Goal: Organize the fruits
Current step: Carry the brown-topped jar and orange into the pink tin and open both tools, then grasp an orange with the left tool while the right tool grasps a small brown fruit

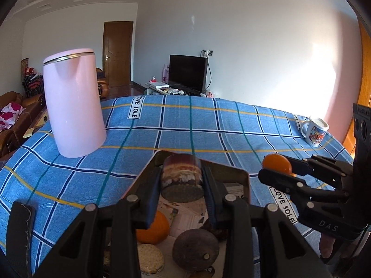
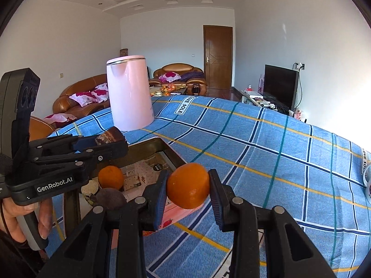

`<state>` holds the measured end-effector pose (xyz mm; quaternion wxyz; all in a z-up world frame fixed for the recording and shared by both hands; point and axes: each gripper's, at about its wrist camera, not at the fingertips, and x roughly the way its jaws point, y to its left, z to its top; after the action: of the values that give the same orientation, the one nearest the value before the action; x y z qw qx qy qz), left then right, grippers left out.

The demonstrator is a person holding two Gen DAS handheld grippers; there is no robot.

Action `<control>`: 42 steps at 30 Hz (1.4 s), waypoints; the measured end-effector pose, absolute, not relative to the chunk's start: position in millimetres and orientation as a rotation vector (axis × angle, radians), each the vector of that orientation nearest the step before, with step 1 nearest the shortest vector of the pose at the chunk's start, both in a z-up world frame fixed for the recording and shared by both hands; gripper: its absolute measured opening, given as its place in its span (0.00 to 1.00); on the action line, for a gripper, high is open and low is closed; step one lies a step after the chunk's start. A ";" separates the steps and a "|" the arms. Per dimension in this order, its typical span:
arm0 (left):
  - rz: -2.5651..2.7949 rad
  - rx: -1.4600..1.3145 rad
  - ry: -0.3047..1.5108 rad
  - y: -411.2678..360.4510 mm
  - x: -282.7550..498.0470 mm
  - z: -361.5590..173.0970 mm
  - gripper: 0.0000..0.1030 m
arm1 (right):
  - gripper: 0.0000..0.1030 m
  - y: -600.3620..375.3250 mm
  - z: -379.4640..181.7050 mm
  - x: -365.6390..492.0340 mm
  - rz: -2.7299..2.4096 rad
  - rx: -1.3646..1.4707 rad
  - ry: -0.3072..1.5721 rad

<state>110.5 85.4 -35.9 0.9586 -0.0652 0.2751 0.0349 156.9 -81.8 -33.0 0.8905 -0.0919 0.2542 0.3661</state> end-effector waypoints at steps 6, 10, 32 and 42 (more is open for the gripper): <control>0.071 -0.138 0.608 92.7 118.5 -46.1 0.35 | 0.35 -59.3 -38.6 158.4 0.796 -0.202 0.551; 0.075 -0.129 0.627 91.0 121.1 -51.1 0.35 | 0.35 -44.8 -49.9 162.5 0.802 -0.232 0.587; -0.010 -0.068 0.551 18.9 112.5 -26.0 0.72 | 0.54 -158.0 -48.3 174.7 0.517 -0.192 0.629; -0.086 0.024 0.605 -35.7 135.7 -30.4 0.72 | 0.50 -185.7 -83.2 207.3 0.523 -0.141 0.828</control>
<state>135.7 -35.7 -30.4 0.9536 0.0116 0.2978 -0.0421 207.3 -185.7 -83.2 0.8802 -0.0675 0.3972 0.2508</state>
